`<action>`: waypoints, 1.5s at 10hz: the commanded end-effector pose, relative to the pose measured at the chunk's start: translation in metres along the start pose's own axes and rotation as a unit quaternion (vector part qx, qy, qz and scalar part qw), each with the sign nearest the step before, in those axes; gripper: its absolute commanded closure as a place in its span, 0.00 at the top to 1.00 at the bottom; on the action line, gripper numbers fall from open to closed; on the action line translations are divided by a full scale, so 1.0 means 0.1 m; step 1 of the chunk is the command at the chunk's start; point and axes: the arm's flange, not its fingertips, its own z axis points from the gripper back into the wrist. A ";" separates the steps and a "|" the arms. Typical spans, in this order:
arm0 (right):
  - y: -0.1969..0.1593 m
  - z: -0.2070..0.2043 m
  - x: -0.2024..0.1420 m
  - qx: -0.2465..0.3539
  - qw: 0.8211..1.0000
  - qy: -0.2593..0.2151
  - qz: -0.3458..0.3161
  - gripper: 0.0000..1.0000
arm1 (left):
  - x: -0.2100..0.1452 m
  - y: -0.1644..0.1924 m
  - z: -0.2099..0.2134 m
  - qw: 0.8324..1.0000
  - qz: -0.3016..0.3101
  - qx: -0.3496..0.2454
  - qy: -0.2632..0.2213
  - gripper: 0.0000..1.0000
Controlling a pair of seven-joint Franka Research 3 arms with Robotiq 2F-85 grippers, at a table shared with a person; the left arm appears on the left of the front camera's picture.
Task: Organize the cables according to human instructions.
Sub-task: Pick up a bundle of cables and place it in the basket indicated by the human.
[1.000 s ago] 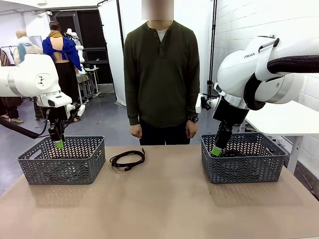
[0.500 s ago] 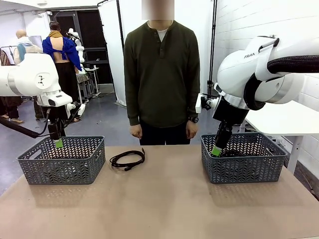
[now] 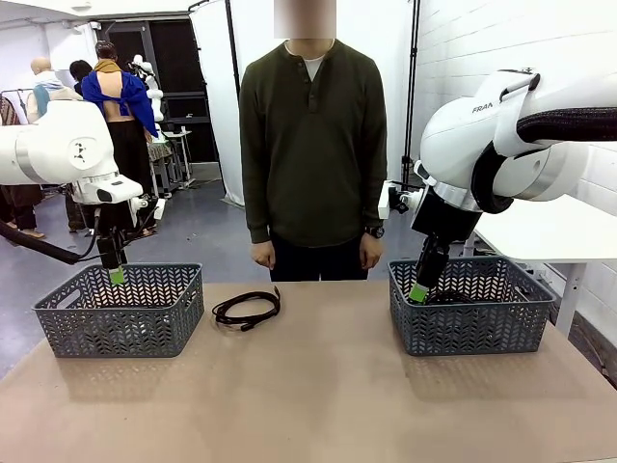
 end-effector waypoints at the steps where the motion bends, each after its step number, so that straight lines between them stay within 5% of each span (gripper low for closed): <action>1: -0.01 0.00 0.00 -0.002 1.000 0.002 -0.002 1.00 | -0.01 0.01 -0.01 1.000 -0.021 0.008 0.003 1.00; 8: -0.01 0.00 0.00 -0.002 1.000 0.002 -0.002 1.00 | 0.22 -0.29 0.15 1.000 0.013 0.017 -0.005 1.00; 15: -0.01 0.00 0.00 -0.002 1.000 0.002 -0.002 1.00 | 0.65 -1.17 0.32 0.993 0.046 -0.008 -0.109 1.00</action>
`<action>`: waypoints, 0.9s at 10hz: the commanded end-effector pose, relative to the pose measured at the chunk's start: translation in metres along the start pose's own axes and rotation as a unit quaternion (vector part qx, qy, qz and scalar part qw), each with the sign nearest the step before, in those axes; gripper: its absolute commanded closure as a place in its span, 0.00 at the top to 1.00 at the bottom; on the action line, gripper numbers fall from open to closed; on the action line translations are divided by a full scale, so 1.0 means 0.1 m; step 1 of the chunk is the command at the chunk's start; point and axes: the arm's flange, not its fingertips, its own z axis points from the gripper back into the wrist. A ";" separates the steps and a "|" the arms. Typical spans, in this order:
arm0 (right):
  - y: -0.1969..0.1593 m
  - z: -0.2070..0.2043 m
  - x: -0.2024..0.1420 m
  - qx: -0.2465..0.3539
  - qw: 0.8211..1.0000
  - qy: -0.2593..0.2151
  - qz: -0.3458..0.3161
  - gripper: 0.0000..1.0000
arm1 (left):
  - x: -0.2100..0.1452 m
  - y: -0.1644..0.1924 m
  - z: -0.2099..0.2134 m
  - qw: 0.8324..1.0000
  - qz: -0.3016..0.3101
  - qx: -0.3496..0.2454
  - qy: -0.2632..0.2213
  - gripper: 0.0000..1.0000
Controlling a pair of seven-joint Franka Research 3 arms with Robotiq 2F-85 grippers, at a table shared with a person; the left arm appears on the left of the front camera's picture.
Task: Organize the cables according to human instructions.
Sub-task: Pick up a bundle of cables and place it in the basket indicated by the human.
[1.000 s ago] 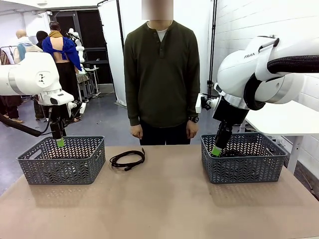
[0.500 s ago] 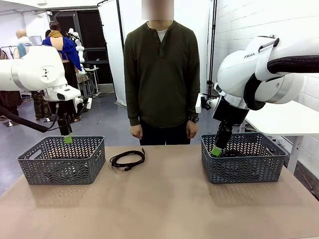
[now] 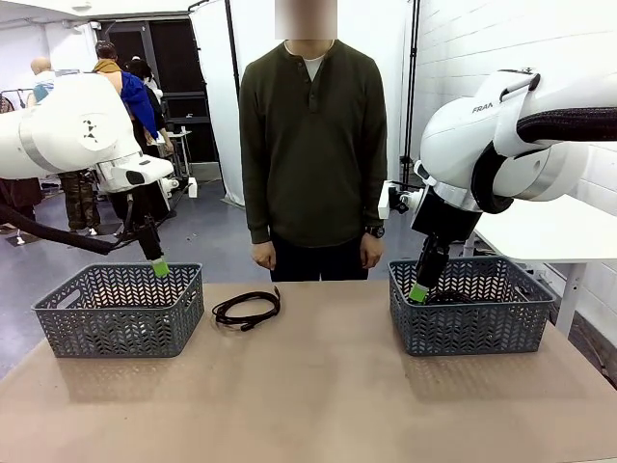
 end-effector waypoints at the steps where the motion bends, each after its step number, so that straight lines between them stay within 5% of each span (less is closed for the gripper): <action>1: -0.01 0.00 0.00 -0.003 1.000 0.002 -0.002 1.00 | -0.05 -0.29 -0.10 0.999 0.000 0.019 -0.028 1.00; 6: -0.01 0.00 0.00 -0.003 1.000 0.002 -0.002 1.00 | 0.13 -0.75 -0.28 0.997 -0.046 0.050 -0.048 1.00; 8: -0.01 0.00 0.00 -0.003 1.000 0.002 -0.002 1.00 | 0.18 -0.67 -0.29 0.999 -0.029 0.017 -0.006 1.00; 9: -0.01 0.00 0.00 -0.003 1.000 0.002 -0.002 1.00 | 0.19 -0.74 -0.29 0.997 -0.051 0.045 -0.038 1.00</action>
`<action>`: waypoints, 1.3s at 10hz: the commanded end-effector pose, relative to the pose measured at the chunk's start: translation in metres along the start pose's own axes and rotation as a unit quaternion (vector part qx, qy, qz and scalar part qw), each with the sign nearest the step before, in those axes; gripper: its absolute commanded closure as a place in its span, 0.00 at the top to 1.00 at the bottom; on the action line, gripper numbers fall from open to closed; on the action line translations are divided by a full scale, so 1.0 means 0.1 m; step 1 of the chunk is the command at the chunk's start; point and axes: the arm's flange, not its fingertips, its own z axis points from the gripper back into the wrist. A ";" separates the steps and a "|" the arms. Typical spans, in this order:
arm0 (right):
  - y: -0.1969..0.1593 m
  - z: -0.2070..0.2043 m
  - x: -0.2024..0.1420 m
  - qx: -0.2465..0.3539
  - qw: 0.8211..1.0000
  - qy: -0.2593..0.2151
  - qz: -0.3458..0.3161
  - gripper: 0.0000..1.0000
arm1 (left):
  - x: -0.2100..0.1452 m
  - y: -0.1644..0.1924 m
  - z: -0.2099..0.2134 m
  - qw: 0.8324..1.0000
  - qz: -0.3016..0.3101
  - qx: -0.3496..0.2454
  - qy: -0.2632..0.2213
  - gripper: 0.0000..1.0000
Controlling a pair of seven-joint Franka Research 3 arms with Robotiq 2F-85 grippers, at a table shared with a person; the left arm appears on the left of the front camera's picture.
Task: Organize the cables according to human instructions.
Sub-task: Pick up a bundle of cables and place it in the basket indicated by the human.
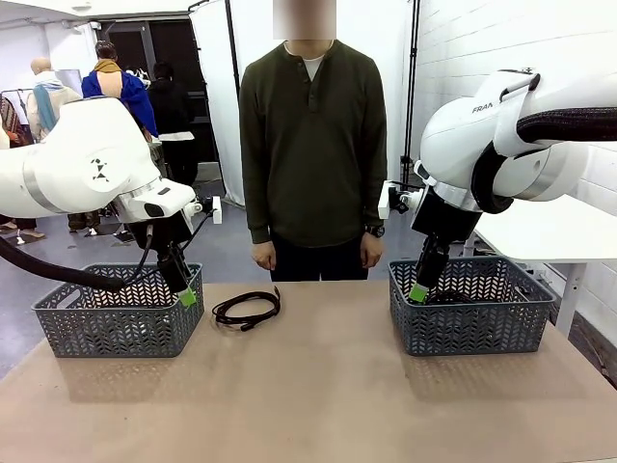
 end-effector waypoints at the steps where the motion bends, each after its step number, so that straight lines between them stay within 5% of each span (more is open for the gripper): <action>1: -0.01 0.00 0.00 -0.003 1.000 0.002 -0.002 1.00 | 0.02 -0.01 0.04 1.000 -0.005 0.012 -0.010 1.00; 13: -0.01 0.00 0.00 -0.003 1.000 0.002 -0.002 1.00 | 0.02 -0.01 0.04 1.000 -0.005 0.012 -0.010 1.00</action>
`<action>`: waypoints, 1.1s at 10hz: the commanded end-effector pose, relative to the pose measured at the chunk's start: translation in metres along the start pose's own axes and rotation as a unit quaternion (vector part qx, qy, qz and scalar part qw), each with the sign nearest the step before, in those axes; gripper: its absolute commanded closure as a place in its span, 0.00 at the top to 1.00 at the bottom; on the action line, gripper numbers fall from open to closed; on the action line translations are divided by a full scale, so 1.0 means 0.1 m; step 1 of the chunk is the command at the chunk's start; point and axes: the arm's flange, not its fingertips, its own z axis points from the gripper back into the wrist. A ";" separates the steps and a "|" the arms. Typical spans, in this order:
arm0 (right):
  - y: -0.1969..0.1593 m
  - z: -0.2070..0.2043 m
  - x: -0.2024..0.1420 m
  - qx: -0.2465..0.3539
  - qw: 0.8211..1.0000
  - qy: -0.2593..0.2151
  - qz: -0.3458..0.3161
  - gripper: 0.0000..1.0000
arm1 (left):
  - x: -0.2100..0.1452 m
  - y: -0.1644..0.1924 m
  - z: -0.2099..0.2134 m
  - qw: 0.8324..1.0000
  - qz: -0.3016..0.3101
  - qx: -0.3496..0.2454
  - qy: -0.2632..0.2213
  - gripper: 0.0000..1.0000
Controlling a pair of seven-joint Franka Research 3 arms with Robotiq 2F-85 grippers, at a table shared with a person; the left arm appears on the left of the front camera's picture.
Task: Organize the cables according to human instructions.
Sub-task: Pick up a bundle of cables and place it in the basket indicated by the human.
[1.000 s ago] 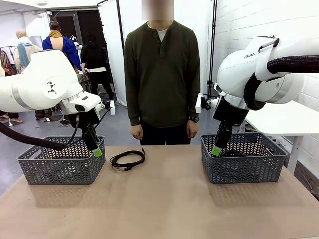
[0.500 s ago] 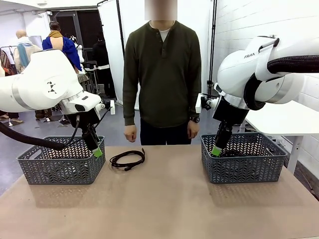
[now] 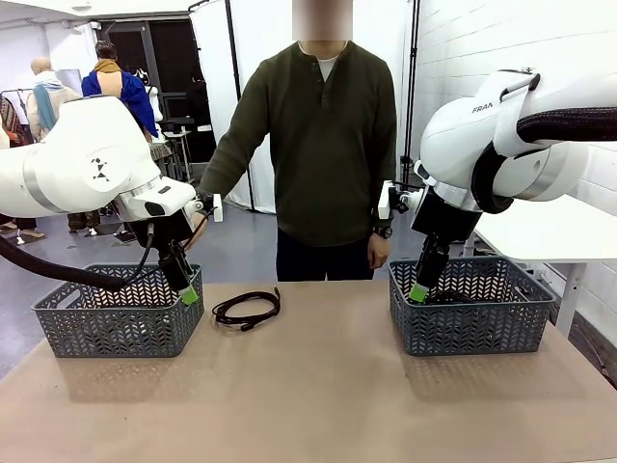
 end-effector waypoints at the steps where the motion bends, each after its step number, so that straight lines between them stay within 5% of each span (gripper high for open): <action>1: -0.01 0.00 0.00 -0.003 1.000 0.002 -0.002 1.00 | 0.00 -0.01 0.01 1.000 -0.003 0.005 -0.004 1.00; 11: -0.01 0.00 0.00 -0.003 1.000 0.002 -0.002 1.00 | 0.00 -0.01 0.01 1.000 -0.003 0.005 -0.004 1.00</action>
